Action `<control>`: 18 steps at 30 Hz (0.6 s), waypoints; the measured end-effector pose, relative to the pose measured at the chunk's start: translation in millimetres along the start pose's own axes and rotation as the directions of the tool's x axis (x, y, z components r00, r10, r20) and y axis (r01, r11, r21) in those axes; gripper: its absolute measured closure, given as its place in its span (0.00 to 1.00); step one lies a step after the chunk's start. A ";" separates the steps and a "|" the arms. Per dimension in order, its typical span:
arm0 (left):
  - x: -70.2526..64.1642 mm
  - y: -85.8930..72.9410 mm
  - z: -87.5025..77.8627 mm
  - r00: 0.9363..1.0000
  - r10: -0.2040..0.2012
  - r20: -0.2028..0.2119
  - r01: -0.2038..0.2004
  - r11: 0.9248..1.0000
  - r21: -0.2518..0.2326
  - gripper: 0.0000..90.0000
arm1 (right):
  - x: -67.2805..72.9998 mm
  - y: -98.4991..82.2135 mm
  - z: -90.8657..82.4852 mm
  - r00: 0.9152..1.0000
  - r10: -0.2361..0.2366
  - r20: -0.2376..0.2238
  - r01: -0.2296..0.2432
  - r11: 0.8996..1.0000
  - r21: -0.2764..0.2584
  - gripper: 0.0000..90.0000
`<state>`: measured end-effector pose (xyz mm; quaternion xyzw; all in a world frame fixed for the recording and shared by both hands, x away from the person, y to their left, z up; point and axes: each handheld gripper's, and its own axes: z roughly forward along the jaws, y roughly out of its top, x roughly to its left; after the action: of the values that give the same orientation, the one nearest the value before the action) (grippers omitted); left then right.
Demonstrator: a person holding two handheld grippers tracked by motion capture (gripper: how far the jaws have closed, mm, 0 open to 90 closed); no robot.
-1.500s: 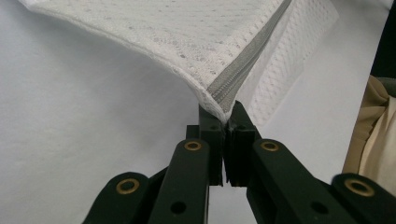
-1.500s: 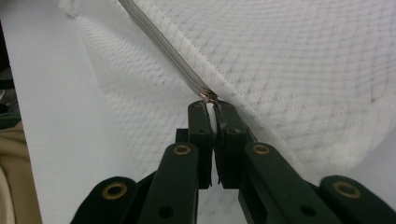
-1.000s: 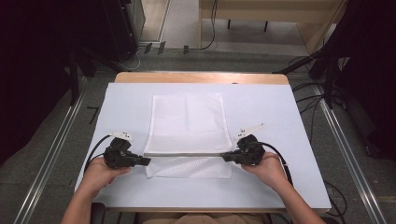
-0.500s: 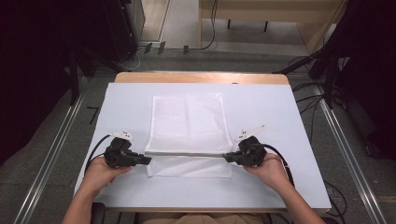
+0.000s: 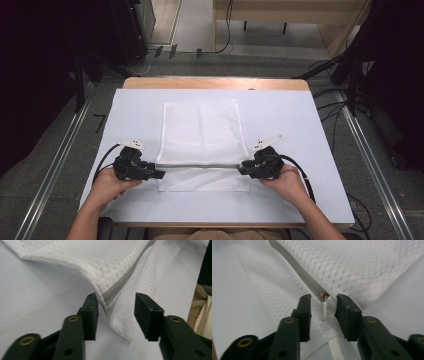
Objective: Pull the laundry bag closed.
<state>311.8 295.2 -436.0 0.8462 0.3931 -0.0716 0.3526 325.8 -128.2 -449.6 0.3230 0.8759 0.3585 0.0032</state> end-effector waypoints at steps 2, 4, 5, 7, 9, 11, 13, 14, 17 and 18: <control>1.1 0.3 -1.0 1.000 -0.012 -0.013 0.011 1.000 -0.019 0.54 | -1.2 0.6 -1.3 1.000 0.003 0.013 -0.002 1.000 -0.024 0.64; 2.5 0.4 -4.2 1.000 -0.021 -0.023 0.020 0.998 -0.053 0.49 | -3.5 1.0 -2.0 1.000 0.018 0.019 -0.017 0.999 -0.042 0.57; 2.8 0.5 -5.1 0.999 -0.021 -0.028 0.019 0.998 -0.067 0.48 | -5.2 0.9 -2.4 0.999 0.021 0.029 -0.019 0.999 -0.050 0.57; 3.5 0.6 -7.6 0.998 -0.022 -0.057 0.016 0.995 -0.101 0.45 | -7.6 1.1 -3.7 0.999 0.021 0.045 -0.019 0.998 -0.055 0.55; 4.3 0.6 -9.0 0.997 -0.022 -0.075 0.013 0.994 -0.111 0.44 | -9.6 1.1 -6.2 0.998 0.009 0.064 -0.005 0.998 -0.063 0.55; 6.3 0.2 -10.2 0.994 -0.029 -0.108 0.015 0.992 -0.122 0.42 | -11.4 1.1 -10.0 0.997 0.002 0.083 0.004 0.997 -0.073 0.54; 9.4 -0.2 -11.4 0.990 -0.056 -0.132 0.038 0.991 -0.131 0.42 | -15.7 0.2 -15.0 0.996 0.011 0.090 -0.002 0.994 -0.108 0.50; 10.6 -0.3 -12.3 0.989 -0.056 -0.138 0.038 0.990 -0.133 0.42 | -19.2 -0.6 -18.2 0.995 0.016 0.095 -0.004 0.992 -0.128 0.48; 13.5 -0.9 -16.2 0.983 -0.070 -0.172 0.041 0.985 -0.167 0.41 | -26.7 -3.0 -24.8 0.991 0.052 0.123 -0.031 0.985 -0.168 0.44; 14.3 -0.9 -17.3 0.980 -0.074 -0.183 0.041 0.983 -0.178 0.41 | -30.3 -4.9 -27.9 0.989 0.063 0.134 -0.039 0.983 -0.179 0.43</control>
<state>318.2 315.8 -429.4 0.8034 0.4540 0.0330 0.3838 340.3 -165.5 -438.8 0.3680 0.8297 0.4112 0.0837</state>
